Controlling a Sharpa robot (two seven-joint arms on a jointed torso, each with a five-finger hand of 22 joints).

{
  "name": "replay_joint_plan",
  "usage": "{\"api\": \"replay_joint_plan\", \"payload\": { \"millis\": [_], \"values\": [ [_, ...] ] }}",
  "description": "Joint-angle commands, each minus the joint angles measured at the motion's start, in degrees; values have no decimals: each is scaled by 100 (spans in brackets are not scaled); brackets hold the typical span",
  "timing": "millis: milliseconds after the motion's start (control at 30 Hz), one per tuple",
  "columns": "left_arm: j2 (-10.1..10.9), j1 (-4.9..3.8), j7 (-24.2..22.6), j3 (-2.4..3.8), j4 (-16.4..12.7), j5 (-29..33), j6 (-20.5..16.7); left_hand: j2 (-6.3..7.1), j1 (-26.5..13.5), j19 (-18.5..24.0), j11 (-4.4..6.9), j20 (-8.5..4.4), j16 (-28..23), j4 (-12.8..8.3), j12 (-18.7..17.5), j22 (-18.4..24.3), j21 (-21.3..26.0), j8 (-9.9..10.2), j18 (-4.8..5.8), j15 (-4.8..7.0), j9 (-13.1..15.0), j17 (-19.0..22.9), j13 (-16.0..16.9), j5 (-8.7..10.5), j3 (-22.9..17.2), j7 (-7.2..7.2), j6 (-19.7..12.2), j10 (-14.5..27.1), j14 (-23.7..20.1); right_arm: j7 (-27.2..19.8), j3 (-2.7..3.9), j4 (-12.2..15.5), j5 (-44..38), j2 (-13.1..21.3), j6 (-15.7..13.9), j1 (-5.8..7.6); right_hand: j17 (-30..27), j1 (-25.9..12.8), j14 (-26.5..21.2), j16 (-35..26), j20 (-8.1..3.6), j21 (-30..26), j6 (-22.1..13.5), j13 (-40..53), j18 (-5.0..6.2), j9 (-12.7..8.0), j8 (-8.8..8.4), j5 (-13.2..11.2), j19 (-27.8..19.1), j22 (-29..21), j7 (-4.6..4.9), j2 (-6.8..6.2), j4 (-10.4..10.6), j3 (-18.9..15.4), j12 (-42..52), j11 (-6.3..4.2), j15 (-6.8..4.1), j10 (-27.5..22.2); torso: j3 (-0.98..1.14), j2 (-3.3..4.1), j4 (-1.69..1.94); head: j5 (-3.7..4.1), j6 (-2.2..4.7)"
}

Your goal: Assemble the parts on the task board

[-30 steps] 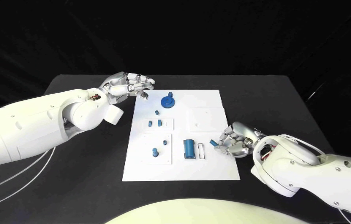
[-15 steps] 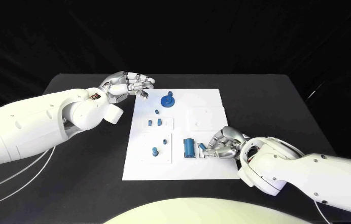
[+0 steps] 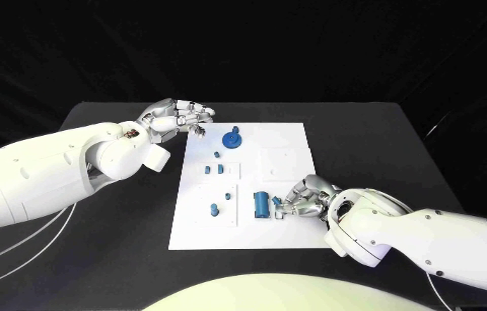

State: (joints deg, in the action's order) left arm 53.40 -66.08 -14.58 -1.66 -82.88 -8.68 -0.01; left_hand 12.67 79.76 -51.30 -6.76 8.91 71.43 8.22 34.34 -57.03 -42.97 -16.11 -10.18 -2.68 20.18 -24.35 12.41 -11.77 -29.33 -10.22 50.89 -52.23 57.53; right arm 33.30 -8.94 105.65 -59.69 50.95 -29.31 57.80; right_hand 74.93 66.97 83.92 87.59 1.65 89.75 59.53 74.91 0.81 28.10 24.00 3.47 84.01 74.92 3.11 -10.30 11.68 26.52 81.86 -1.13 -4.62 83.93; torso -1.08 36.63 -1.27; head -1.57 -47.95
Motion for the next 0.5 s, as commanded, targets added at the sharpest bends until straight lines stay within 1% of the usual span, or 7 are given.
{"api": "replay_joint_plan", "payload": {
  "millis": [33, 100, 133, 500],
  "values": [
    [-5, -2, -7, 3, -15, 24, 123, -54, 22, -51, 12, -3, -11, 23, 23, 12, 28, -22, -34, -28, 10, -9, -7, 2, -3, -3, -39, 43, -15, -16, -16, 8, 91, -26, 151, -26, 1037, -145, 509, 12, 13, 25, 0, 1106, -81, 3, -19, -14, 599, 1508, 41, -16, 68, -42, -24, 36, 24, 310, 0, -2, -2, -4, 1],
    [-2, -2, -2, 3, -15, 23, 126, -54, 22, -51, 12, -3, -11, 23, 23, 12, 28, -22, -34, -28, 10, -9, -7, 2, -3, -3, -39, 43, -15, -17, -16, 12, 91, -26, 172, -26, 1038, -167, 509, 12, 14, 25, 1, 1110, -81, 4, -19, -13, 599, 1508, 41, -16, 77, -51, -17, 36, 25, 312, 0, -2, 1, 2, 2],
    [-1, -2, 0, 3, -15, 22, 127, -54, 22, -51, 12, -3, -11, 23, 23, 12, 28, -22, -34, -28, 10, -9, -7, 2, -3, -3, -39, 43, -15, -20, -16, 15, 91, -26, 181, -26, 1047, -248, 511, 17, 16, 25, 9, 1113, -81, 8, -15, -13, 599, 1508, 42, -4, 121, -77, -10, 37, 27, 316, 0, -2, 1, 2, 2],
    [8, -2, 13, 2, -8, 18, 139, -54, 34, -54, 11, -4, -12, 19, 23, 14, 31, -24, -34, -27, 10, -10, -9, 0, -5, -4, -40, 46, -17, -60, -16, 107, 36, 39, 240, -29, 1100, -322, 523, 43, 17, 25, 40, 1135, -81, 20, 4, -10, 599, 1508, 27, 17, 149, -100, 34, 28, 23, 333, 2, -1, -4, 0, -13]
  ]
}}
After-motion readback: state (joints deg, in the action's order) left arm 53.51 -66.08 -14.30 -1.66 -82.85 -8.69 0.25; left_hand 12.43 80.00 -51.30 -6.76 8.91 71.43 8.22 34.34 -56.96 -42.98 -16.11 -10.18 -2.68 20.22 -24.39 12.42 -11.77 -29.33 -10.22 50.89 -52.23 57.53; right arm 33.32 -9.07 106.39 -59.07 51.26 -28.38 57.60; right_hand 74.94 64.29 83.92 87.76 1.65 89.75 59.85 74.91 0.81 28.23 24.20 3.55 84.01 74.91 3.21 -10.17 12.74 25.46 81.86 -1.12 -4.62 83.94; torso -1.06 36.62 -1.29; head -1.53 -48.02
